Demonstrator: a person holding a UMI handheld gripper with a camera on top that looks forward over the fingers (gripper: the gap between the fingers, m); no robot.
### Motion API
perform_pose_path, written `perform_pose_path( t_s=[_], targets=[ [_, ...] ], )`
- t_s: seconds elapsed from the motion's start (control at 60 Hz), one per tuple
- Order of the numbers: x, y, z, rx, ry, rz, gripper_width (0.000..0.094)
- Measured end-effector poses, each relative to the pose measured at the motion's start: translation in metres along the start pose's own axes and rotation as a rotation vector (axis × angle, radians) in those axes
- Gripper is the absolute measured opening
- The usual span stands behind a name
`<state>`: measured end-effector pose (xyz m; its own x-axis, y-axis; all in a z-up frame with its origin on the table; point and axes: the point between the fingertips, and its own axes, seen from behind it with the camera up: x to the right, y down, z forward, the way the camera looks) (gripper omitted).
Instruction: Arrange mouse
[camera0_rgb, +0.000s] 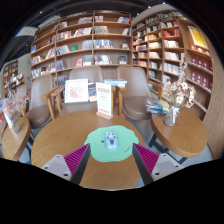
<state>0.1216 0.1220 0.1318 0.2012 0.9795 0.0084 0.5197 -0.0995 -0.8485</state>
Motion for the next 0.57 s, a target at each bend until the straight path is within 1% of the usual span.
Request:
perform_pose_path(
  t_s=[0.1, 0.183, 0.25, 0.4, 0.483, 0.567],
  targets=[
    [-0.006, 0.022, -0.043, 0.008, -0.009, -0.010, 0.0862],
    [-0.006, 0.047, -0.069, 0.021, 0.013, -0.034, 0.0858],
    [-0.008, 0.069, -0.082, 0.011, 0.028, -0.072, 0.0859],
    [-0.021, 0.107, -0.096, -0.008, -0.009, -0.093, 0.0853],
    [-0.022, 0.108, -0.103, 0.003, -0.005, -0.108, 0.0854],
    [-0.029, 0.109, -0.108, 0.007, -0.024, -0.110, 0.0852]
  ],
)
